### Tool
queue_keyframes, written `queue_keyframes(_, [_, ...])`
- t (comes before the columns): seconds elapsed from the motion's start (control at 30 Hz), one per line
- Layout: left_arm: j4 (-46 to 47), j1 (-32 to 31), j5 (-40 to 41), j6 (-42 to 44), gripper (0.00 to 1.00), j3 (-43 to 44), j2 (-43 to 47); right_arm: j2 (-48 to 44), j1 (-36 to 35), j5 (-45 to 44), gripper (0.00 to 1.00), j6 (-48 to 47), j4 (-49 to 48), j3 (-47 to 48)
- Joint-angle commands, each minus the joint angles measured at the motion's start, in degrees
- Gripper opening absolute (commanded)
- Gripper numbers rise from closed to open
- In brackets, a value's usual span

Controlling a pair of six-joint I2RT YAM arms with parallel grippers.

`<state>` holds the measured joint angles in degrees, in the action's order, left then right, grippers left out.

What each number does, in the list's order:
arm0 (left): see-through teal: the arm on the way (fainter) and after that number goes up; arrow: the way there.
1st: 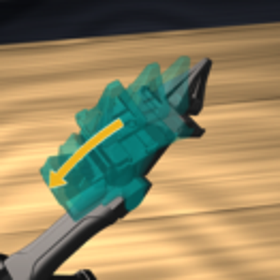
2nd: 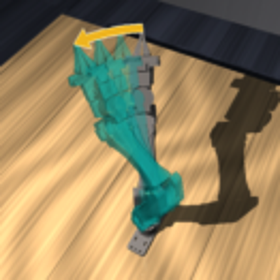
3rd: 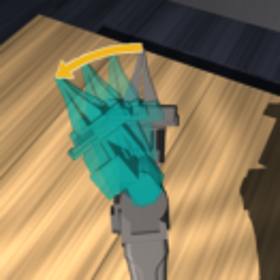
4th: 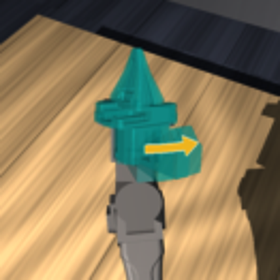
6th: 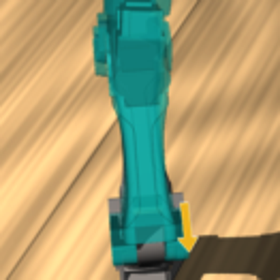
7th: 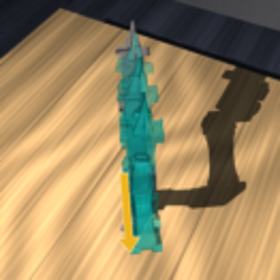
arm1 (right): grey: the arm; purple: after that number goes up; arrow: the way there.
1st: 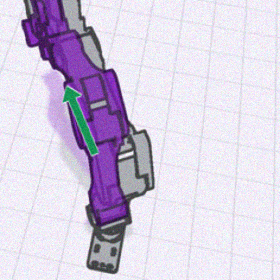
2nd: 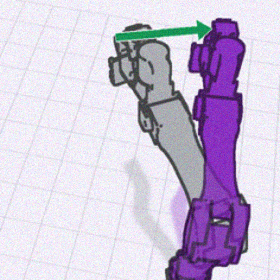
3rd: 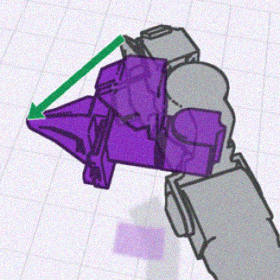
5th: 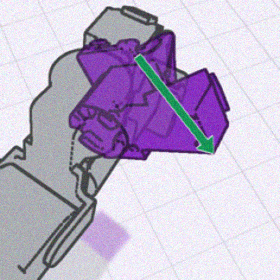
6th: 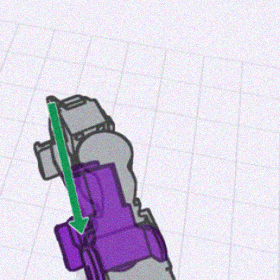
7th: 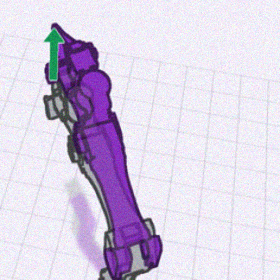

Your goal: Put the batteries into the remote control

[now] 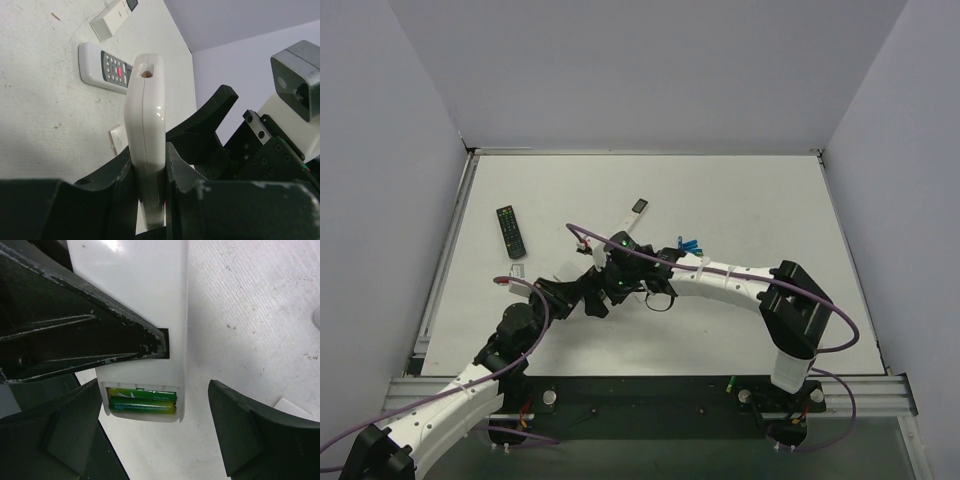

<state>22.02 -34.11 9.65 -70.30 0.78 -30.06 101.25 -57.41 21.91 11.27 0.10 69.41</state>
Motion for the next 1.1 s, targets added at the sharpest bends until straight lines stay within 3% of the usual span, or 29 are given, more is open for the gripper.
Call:
queue_keyframes(0.0, [3.38,-0.26,-0.51,-0.27,0.00,-6.14,0.27,-0.35,-1.04,-2.84,0.74,-0.46,-1.24,2.49])
queue_keyframes(0.03, [3.29,-0.26,-0.60,-0.19,0.00,-6.05,0.44,-0.35,-1.04,-3.10,0.63,-0.63,-0.81,2.57])
queue_keyframes(0.1, [2.85,-0.26,-1.12,0.34,0.00,-5.70,0.62,-0.96,-1.04,-3.89,0.50,-1.24,-0.36,2.40])
queue_keyframes(0.13, [1.81,-0.26,-1.39,0.60,0.01,-5.70,0.97,-1.32,-1.04,-4.15,0.38,-1.68,-0.36,2.31])
queue_keyframes(0.17, [1.01,-0.26,-1.65,0.69,0.08,-5.44,1.41,-1.76,-1.04,-4.42,0.33,-2.12,1.47,2.05])
queue_keyframes(0.2, [0.05,-0.26,-1.65,0.95,0.26,-5.26,1.93,-2.28,-0.87,-4.86,0.28,-2.56,2.01,1.87])
queue_keyframes(0.23, [-1.61,-0.26,-1.65,1.31,0.34,-4.82,3.24,-3.42,-0.95,-5.56,0.23,-3.87,3.06,1.70])
queue_keyframes(0.3, [-4.51,-0.26,-1.30,2.44,0.49,-3.77,5.01,-4.91,-0.43,-4.78,0.21,-5.98,4.90,1.52])
queue_keyframes(0.33, [-8.62,-0.26,-0.95,3.32,0.62,-1.76,7.19,-5.45,-0.25,-4.69,0.20,-7.99,7.35,1.52])
queue_keyframes(0.43, [-19.77,-0.26,1.85,6.92,0.80,2.46,11.41,-7.64,1.06,-4.69,0.17,-10.73,11.14,0.38])
queue_keyframes(0.57, [-33.69,-0.17,8.35,10.27,0.86,10.62,15.73,-10.37,3.00,-4.25,0.15,-15.29,14.22,-2.08])
queue_keyframes(0.73, [-48.18,-0.17,14.25,18.43,0.88,21.09,20.56,-8.18,1.95,-2.58,0.15,-23.30,21.42,-1.47])
queue_keyframes(0.9, [-56.29,-0.17,19.61,31.68,0.88,33.83,22.94,-2.57,0.28,1.73,0.16,-29.19,25.03,0.81])
queue_keyframes(1.07, [-57.97,-0.17,22.34,40.15,0.88,35.18,28.03,3.50,-2.62,0.86,0.17,-35.16,27.76,4.50])
